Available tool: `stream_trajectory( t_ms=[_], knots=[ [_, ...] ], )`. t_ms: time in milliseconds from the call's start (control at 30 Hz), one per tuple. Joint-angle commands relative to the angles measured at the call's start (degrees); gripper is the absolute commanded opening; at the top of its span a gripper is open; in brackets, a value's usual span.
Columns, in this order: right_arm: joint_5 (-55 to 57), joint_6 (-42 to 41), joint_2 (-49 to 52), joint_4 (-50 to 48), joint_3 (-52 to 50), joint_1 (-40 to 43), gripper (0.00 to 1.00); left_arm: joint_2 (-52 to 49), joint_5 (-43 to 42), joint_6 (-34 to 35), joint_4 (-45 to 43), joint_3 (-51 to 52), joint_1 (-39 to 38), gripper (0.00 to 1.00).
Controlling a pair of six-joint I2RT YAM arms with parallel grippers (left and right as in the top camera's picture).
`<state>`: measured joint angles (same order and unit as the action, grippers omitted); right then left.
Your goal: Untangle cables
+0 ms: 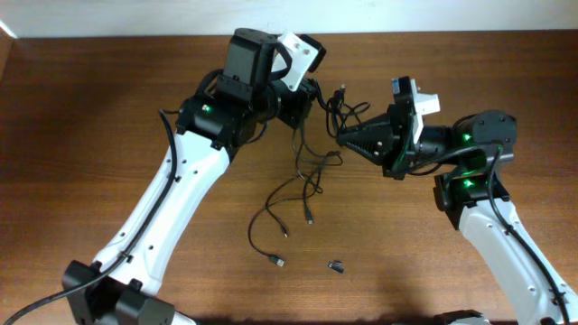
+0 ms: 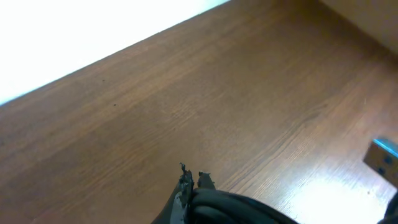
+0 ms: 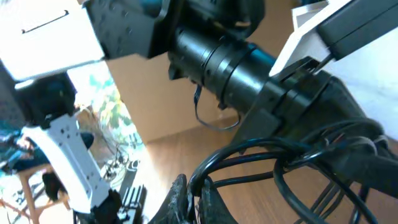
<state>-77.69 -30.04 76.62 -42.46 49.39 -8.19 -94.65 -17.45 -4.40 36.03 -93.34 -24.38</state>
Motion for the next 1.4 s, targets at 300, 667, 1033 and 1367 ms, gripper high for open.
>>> stream_trajectory(
  t_ms=[300, 667, 1033, 1367],
  knots=[
    [-10.1, 4.1, -0.2, 4.1, 0.5, -0.4, 0.04, -0.2, 12.3, 28.1, -11.5, -0.7, 2.1, 0.00],
    [5.4, 4.1, 7.2, 13.7, 0.5, -0.4, 0.04, -0.2, 3.0, 36.5, -10.3, -0.7, 2.1, 0.00],
    [18.8, -2.8, 7.9, 21.9, 0.5, 1.0, 0.64, -0.2, 1.6, 15.0, -4.1, -0.7, 2.2, 0.00],
    [14.1, -17.2, 7.9, 8.1, 0.5, 3.5, 0.75, -0.2, 2.3, -18.5, 1.2, -0.7, 2.2, 0.00]
  ],
)
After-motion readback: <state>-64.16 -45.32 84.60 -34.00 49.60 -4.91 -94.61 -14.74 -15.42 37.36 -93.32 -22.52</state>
